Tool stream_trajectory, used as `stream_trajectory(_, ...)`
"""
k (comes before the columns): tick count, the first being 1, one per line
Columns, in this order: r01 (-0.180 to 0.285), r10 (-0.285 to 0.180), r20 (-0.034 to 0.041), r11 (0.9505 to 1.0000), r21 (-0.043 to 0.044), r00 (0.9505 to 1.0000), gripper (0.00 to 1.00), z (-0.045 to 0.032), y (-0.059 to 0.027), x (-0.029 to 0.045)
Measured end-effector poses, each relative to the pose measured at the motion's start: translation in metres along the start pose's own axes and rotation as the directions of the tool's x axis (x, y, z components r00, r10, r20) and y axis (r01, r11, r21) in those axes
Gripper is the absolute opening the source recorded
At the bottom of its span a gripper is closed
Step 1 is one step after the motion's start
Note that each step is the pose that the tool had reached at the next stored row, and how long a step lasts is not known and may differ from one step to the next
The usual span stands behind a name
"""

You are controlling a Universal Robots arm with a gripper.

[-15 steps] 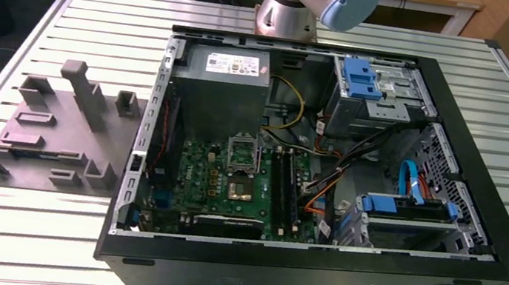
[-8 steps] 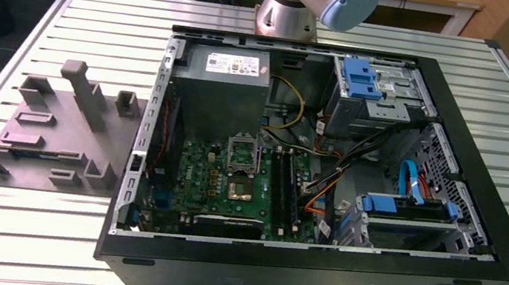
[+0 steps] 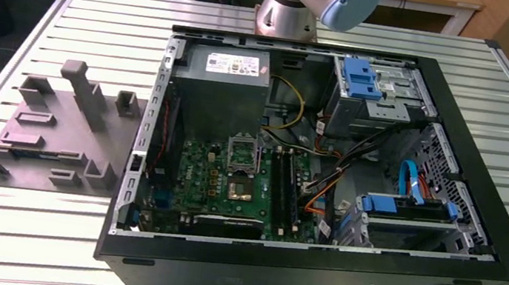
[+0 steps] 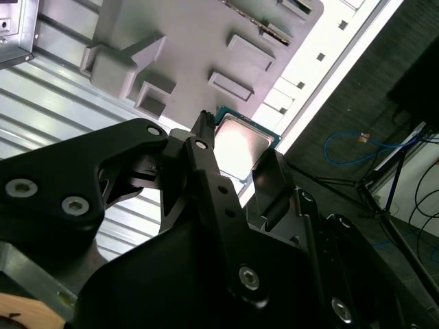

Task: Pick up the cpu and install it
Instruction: 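Pick up the cpu and move it towards the insertion slot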

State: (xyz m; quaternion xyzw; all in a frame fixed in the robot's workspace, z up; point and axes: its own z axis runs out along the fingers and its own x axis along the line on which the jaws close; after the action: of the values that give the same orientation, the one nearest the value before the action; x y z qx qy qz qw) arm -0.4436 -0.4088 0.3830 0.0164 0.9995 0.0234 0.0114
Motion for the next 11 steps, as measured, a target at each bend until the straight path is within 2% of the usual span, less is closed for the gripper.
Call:
stream_trajectory(3,0.0,0.0,0.0,1.0,0.0,1.0,0.47,0.0001,0.0001,-0.0036)
stream_trajectory(11,0.0,0.0,-0.0001,1.0,0.0,1.0,0.47,0.0001,0.0002,-0.0065)
